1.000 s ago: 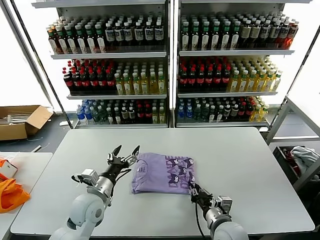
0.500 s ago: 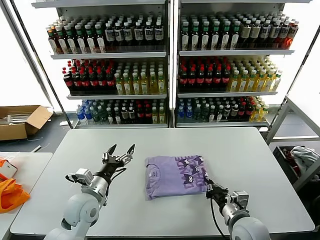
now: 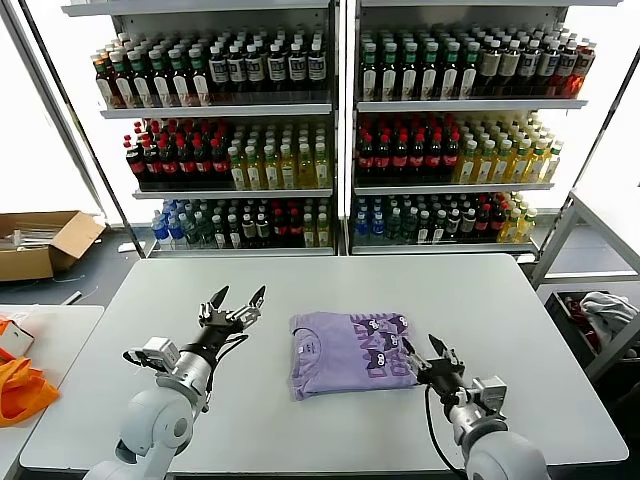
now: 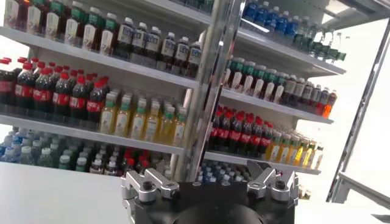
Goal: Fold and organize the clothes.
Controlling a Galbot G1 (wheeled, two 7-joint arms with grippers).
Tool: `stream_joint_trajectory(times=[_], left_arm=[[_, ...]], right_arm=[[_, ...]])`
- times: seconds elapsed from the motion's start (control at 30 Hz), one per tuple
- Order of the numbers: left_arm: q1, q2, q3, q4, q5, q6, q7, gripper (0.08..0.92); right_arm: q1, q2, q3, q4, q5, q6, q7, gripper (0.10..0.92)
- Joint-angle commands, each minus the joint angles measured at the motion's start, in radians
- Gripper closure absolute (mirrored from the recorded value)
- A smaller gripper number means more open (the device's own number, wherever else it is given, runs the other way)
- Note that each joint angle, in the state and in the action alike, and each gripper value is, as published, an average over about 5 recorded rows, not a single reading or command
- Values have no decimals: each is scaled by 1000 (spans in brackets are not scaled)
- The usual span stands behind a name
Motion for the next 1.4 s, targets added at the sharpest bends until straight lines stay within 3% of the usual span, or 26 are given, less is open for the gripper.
stream_joint_trajectory(times=[0.03,0.27,0.63,0.97,1.4], left_arm=[[19,-4,-8,-15,12,8,1,177],[46,-19,-28,-25,31,11,1,177],[52,-30,-31,-11,34,9,3,177],[47,-16,-70,-28,40,7,20,177],[111,-25,-229,-88,111,-11,153,177]], right_arm=[[266,167,-244,-233,-85,20,61,364],[361,294,-334,-413,-226,-68,220,212],[340,253,-353,-360,-149,-126,284,202],[214,94,-187,-13,-223,113,90,203],[-115,87,200,105,-302,296,-96,203]])
